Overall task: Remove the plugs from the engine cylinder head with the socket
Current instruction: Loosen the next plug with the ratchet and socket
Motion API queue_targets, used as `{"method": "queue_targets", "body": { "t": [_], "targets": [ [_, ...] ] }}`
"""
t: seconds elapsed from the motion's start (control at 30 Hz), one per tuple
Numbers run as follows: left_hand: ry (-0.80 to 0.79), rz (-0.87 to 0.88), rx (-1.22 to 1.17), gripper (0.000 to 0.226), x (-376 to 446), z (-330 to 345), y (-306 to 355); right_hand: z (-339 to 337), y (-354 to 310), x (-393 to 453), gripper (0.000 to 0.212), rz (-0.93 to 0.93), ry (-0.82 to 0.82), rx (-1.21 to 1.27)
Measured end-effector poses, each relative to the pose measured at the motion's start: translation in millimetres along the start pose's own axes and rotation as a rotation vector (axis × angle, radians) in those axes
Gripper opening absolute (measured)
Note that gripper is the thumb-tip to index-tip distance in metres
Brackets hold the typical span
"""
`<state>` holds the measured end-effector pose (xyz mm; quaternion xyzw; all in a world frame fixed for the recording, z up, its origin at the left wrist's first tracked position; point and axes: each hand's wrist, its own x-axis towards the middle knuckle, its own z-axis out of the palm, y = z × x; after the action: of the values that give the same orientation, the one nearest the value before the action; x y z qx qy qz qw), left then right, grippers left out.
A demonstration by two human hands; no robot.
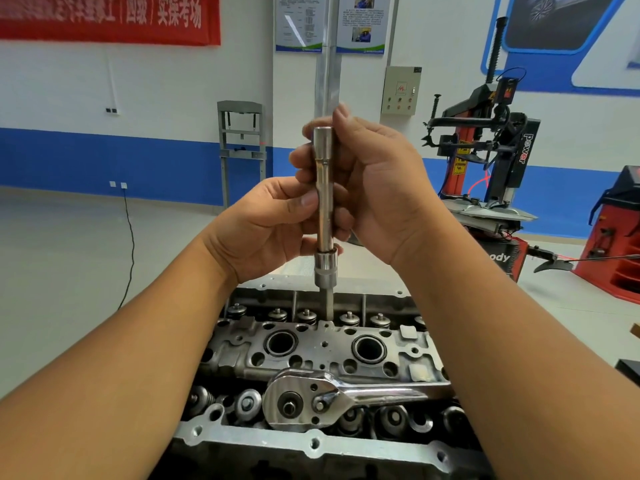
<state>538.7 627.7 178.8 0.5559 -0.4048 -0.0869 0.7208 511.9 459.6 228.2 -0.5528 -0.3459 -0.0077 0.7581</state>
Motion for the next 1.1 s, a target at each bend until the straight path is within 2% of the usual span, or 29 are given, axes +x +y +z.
{"method": "queue_targets", "body": {
  "t": [0.2,0.4,0.53,0.67,0.9,1.1],
  "targets": [
    [0.080,0.053,0.063,0.035,3.6,1.9,-2.2,0.3,-0.4,-1.6,0.022,-0.039,0.012,-0.096],
    [-0.029,-0.038,-0.003,0.036,0.2,-2.2,-0.3,2.4,-3.5,-2.3,0.028,-0.016,0.005,-0.043],
    [0.013,-0.012,0.007,0.036,1.0,0.6,-2.2,2.5,-1.9,-0.9,0.031,-0.012,0.022,-0.071],
    [0.064,0.013,0.041,0.035,2.9,3.6,-3.0,0.6,0.4,-1.6,0.021,-0.050,0.027,-0.143],
    [-0.042,-0.066,0.078,0.041,-2.7,-3.0,-0.6,0.6,-0.9,-1.4,0.032,0.004,-0.001,-0.035],
    [0.012,-0.040,0.104,0.045,0.4,1.3,-1.3,-0.6,1.2,-0.6,0.029,-0.049,0.027,-0.154]
  ]
}}
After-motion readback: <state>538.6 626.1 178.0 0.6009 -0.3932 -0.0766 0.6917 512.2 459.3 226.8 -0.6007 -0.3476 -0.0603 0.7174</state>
